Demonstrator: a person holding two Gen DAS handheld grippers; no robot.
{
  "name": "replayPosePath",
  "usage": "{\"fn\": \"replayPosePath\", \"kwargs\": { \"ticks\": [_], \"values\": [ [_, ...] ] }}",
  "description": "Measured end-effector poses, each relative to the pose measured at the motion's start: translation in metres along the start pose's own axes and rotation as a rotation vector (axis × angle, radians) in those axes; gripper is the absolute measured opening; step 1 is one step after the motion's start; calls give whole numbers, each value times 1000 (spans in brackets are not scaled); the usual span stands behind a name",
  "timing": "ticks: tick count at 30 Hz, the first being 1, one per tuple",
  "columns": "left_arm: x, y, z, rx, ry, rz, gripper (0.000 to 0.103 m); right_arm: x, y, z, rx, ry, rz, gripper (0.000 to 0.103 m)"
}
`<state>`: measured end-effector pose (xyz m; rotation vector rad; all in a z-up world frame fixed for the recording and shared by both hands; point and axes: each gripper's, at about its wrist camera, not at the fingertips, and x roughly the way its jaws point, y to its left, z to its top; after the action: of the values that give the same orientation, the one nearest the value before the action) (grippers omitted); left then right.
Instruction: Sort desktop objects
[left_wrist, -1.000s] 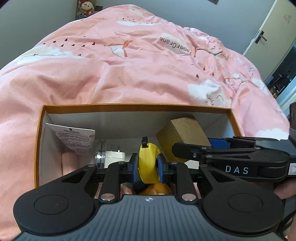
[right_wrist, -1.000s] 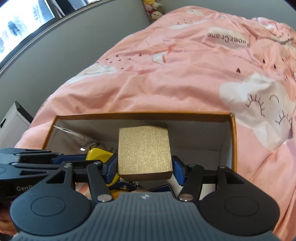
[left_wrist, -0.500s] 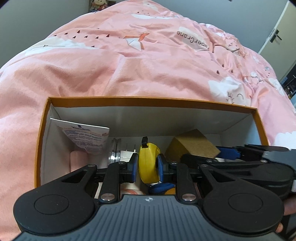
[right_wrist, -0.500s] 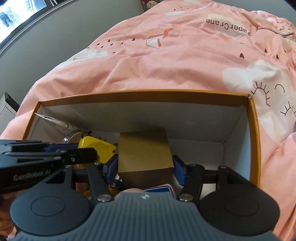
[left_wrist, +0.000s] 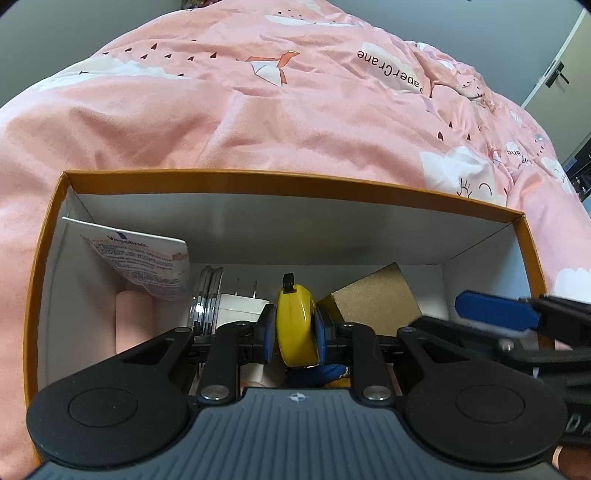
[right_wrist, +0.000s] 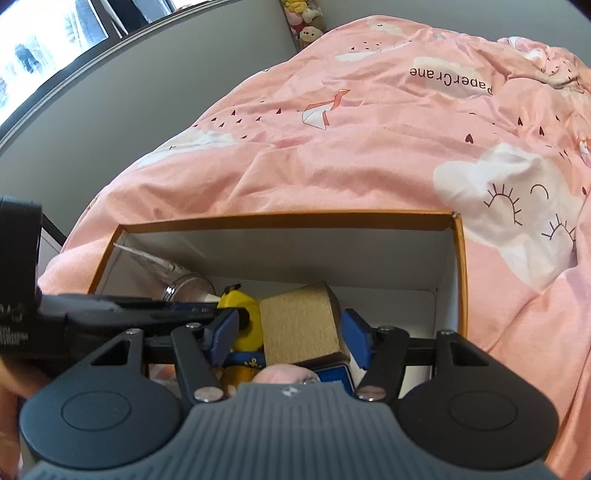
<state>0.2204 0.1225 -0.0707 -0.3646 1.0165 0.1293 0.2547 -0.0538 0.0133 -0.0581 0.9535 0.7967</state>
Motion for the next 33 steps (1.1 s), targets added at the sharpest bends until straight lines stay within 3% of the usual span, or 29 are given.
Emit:
{"fn": "replayPosePath", "kwargs": {
  "ticks": [10, 12, 16, 21, 28, 33],
  "values": [
    [-25, -7, 0, 48, -42, 31, 28, -19, 6, -9, -50, -41, -45, 63],
    [-36, -13, -2, 85, -66, 56, 32, -26, 6, -12, -68, -60, -54, 63],
    [-63, -29, -10, 176, -134, 119, 53, -46, 10, -16, -90, -103, -65, 63],
    [-99, -45, -20, 252, -187, 172, 56, -71, 21, -26, -123, -143, -66, 64],
    [-141, -60, -36, 353, -237, 234, 75, -106, 35, -47, -140, -190, -57, 68],
    [-154, -60, -55, 345, -258, 249, 83, -123, 43, -63, -139, -225, -104, 70]
  ]
}}
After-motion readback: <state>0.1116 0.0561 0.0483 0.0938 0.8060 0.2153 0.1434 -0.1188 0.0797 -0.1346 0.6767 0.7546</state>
